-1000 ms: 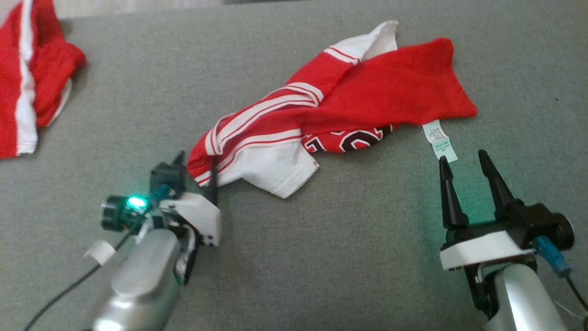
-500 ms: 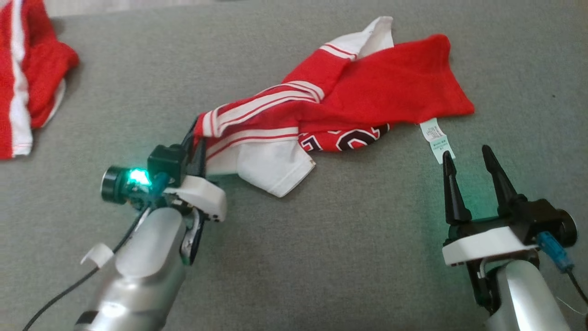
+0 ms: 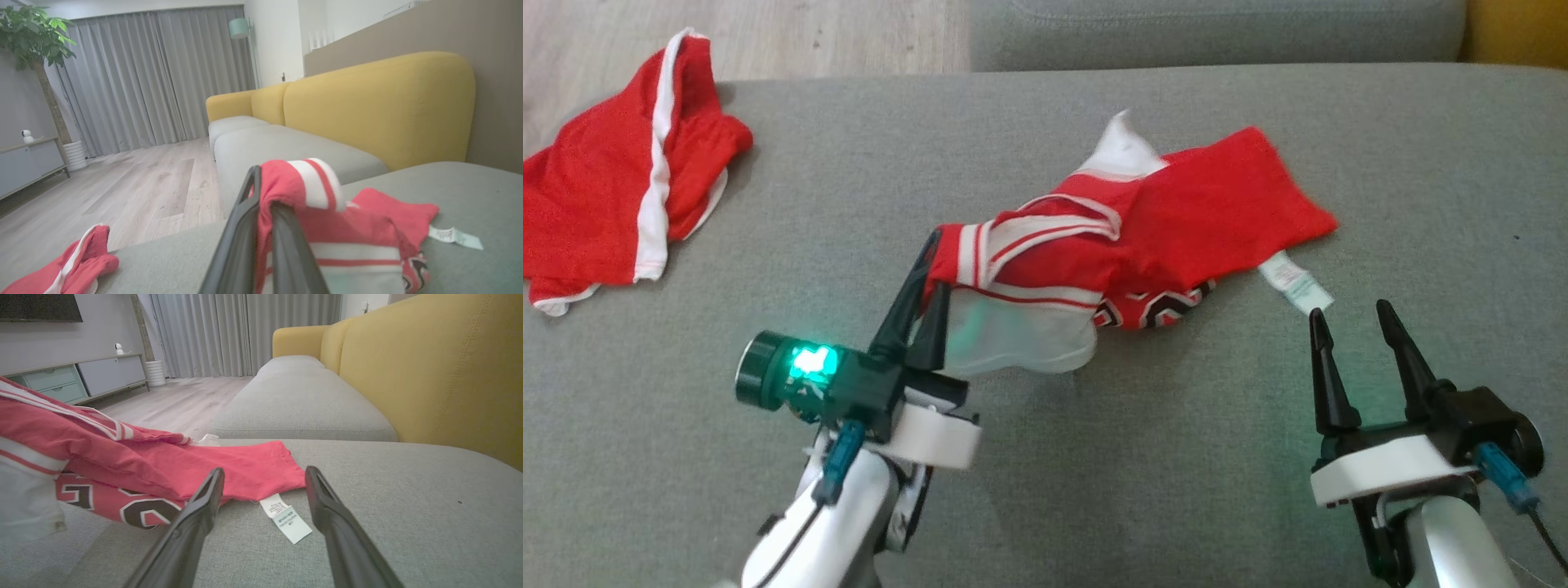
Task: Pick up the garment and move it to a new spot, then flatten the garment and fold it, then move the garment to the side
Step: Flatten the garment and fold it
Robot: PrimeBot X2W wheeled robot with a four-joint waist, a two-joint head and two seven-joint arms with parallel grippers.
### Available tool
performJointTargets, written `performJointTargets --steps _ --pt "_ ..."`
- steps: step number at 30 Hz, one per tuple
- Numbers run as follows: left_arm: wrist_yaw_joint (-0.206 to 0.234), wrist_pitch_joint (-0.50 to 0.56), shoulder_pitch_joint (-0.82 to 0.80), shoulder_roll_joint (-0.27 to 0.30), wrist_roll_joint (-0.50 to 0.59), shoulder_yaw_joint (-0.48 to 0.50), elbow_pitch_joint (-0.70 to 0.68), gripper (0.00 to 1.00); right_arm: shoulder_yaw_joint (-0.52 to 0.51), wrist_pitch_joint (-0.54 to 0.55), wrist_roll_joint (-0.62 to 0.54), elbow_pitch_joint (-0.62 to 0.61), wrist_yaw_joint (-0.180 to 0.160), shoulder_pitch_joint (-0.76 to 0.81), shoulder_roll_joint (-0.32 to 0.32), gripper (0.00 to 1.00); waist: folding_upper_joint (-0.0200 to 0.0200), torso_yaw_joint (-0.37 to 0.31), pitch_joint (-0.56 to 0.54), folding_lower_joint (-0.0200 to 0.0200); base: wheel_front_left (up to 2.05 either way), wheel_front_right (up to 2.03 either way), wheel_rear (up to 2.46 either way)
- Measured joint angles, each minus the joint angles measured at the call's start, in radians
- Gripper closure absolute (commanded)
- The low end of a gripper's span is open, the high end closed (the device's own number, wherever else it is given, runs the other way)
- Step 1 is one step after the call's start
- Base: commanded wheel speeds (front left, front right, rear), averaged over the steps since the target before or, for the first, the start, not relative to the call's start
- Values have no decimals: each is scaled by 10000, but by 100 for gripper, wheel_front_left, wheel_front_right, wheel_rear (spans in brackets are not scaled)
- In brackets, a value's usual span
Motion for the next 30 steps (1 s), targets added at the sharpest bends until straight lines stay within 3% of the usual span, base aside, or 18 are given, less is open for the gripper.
performJointTargets --steps 4,9,17,27,28,29,30 --pt "280 807 264 217 153 -132 -1430 100 -38 0 27 -19 0 -1 0 0 0 -115 -26 0 0 0 0" --pt "305 1335 275 293 -79 -35 -1438 100 -46 0 27 -77 0 -6 0 0 0 -294 195 1 0 0 0" --pt "-33 926 -741 401 -725 757 1319 100 -12 0 12 -165 0 -349 0 0 0 -803 1000 3 0 0 0" --pt "-665 -15 -2723 -61 -1289 1298 4719 100 -12 0 -23 -328 0 -917 0 0 0 -1459 1995 5 0 0 0" --pt "-732 -86 -2761 -140 -1331 1310 4895 98 -27 0 -23 -328 0 -918 -2 0 0 -1467 2009 5 0 0 0" --pt "-738 -136 -2787 -217 -1367 1313 5026 68 -56 0 -23 -328 0 -916 0 0 0 -1452 1995 5 0 0 0" --pt "-840 -199 -2800 -288 -1402 1325 5135 45 -90 0 -25 -328 0 -918 -2 0 0 -1419 1959 4 0 0 0"
